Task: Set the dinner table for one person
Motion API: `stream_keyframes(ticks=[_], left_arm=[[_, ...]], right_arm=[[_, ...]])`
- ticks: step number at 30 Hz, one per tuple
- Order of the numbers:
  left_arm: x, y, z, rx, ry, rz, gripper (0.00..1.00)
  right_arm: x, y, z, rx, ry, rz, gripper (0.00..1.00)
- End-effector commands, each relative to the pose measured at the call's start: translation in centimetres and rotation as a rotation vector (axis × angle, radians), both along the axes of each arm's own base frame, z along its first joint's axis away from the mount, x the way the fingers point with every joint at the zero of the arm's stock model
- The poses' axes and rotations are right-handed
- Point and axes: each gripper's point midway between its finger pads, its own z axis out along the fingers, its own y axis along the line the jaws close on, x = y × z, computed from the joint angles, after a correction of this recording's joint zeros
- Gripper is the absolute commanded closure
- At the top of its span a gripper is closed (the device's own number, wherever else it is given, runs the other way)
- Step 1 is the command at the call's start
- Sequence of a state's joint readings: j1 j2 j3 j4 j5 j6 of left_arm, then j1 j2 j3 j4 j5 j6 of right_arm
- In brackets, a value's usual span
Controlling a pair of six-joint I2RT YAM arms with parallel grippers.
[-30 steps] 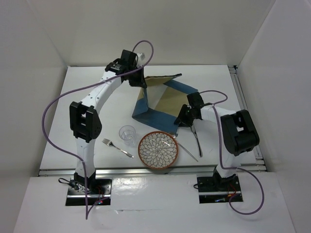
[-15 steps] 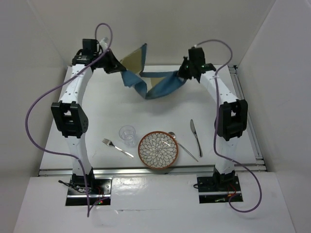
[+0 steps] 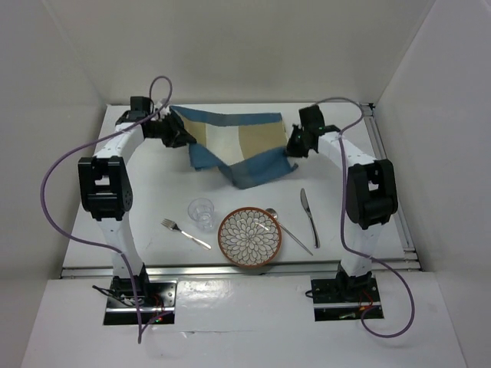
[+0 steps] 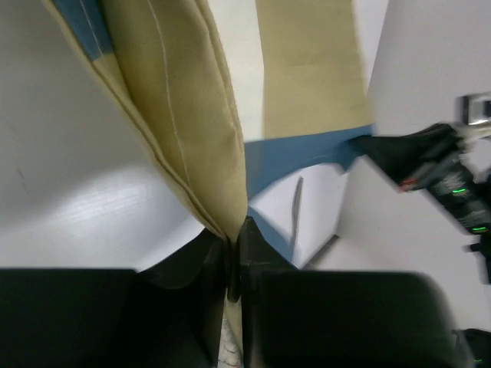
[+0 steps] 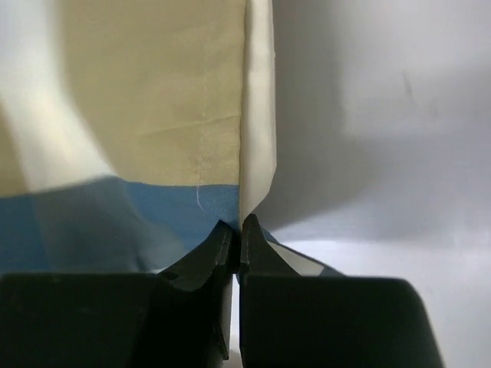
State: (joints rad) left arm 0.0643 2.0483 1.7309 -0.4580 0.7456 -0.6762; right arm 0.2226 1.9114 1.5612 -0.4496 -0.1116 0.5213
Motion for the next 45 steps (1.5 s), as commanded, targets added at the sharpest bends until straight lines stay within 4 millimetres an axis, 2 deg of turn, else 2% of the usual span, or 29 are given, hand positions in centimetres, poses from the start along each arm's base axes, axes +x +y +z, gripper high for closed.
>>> stream_keyframes(ticks=[1,2,3,4,5,6,7,8,9,10,11,14,16,17,18,19,20,21,22,23,24,25,26,27,28,33,36,40,45], left_arm=[[-2.6,-0.6,-1.0,-0.005,0.017,-0.042,0.61],[-3.0,-0.3,0.0,0.016,-0.02,-0.026,0.46],[-3.3,0.4,0.0,0.038,-0.02,0.002,0.29],[-3.6,0.9,0.0,0.075,-0.026,0.022,0.0],[-3.5,1.9,-0.2,0.148,-0.039,0.053,0.0],[-3.9,2.4,0.1,0.183,-0.019,0.062,0.0],[-3.4,2.9,1.4,0.217,-0.044,0.073,0.0],[-2.9,4.0,1.1,0.286,-0.04,0.1,0.0],[-3.4,4.5,0.8,0.322,0.003,0.108,0.0],[-2.6,4.6,1.1,0.366,-0.013,0.112,0.0],[-2.1,5.9,0.4,0.468,0.005,0.161,0.0],[-2.4,5.5,-1.2,0.616,0.063,0.146,0.13],[-2.5,6.4,-2.1,0.727,0.093,0.191,0.59],[-2.8,6.1,-2.6,0.761,0.104,0.199,0.79],[-3.0,6.9,-3.1,0.796,0.126,0.238,0.93],[-3.1,6.3,-3.5,0.798,0.124,0.224,1.0],[-3.4,5.6,-4.1,0.791,0.12,0.207,1.0],[-2.9,5.3,-3.9,0.774,0.097,0.207,1.0],[-2.7,4.5,-5.1,0.77,0.112,0.182,1.0],[-2.1,3.9,-5.2,0.769,0.102,0.173,1.0],[-2.2,4.1,-6.8,0.787,0.146,0.161,1.0],[-2.0,3.9,-6.8,0.777,0.138,0.159,1.0],[-2.1,3.9,-8.4,0.791,0.165,0.136,1.0],[-1.9,3.8,-8.8,0.784,0.171,0.129,1.0],[-1.9,3.8,-9.3,0.787,0.181,0.125,1.0],[-2.5,3.7,-11.6,0.758,0.225,0.11,1.0],[-4.0,3.2,-13.4,0.731,0.285,0.088,1.0],[-6.4,1.7,-16.0,0.696,0.337,0.034,1.0],[-8.5,-0.6,-16.8,0.685,0.338,-0.033,1.0]], right_arm=[[-3.4,-0.4,-2.7,0.014,0.076,-0.023,1.0],[-3.9,-0.5,-3.3,0.01,0.093,-0.024,1.0],[-4.6,-0.7,-4.2,0.002,0.125,-0.024,0.92],[-5.3,-0.8,-4.1,0.001,0.129,-0.024,0.75],[-5.9,-0.7,-4.2,-0.011,0.135,-0.022,0.37],[-6.2,-1.0,-4.2,-0.023,0.138,-0.031,0.25],[-6.2,-1.2,-3.8,-0.05,0.118,-0.035,0.17],[-6.5,-1.6,-3.2,-0.066,0.115,-0.049,0.09],[-6.5,-1.5,-3.3,-0.079,0.112,-0.051,0.05],[-6.1,-1.5,-2.2,-0.099,0.084,-0.064,0.04],[-5.9,-1.9,-1.9,-0.115,0.079,-0.078,0.04],[-4.6,-0.8,-1.5,-0.137,0.054,-0.065,0.05],[-4.0,-0.2,-1.8,-0.146,0.059,-0.047,0.1],[-3.6,1.1,-1.3,-0.149,0.045,-0.017,0.21],[-3.4,1.6,-2.4,-0.163,0.062,0.002,0.31],[-3.1,2.2,-2.6,-0.163,0.061,0.011,0.4],[-2.5,3.2,-2.1,-0.15,0.047,0.042,0.47],[-2.5,4.2,-3.6,-0.149,0.075,0.065,0.67],[-2.1,4.7,-3.9,-0.136,0.08,0.077,0.75],[-1.5,5.4,-3.6,-0.115,0.079,0.094,0.79],[-1.3,5.8,-5.4,-0.11,0.113,0.108,0.86],[-1.2,6.1,-5.9,-0.108,0.132,0.115,0.87],[-1.1,6.4,-6.5,-0.103,0.149,0.123,0.87],[-0.4,6.6,-6.3,-0.102,0.145,0.123,0.87],[-0.7,6.5,-8.2,-0.119,0.199,0.125,0.88],[-2.1,6.6,-10.7,-0.124,0.267,0.112,0.93],[-3.5,6.0,-11.9,-0.132,0.292,0.112,0.93],[-5.7,3.7,-13.2,-0.152,0.347,0.054,0.96],[-7.4,1.1,-13.8,-0.148,0.374,-0.009,0.97]])
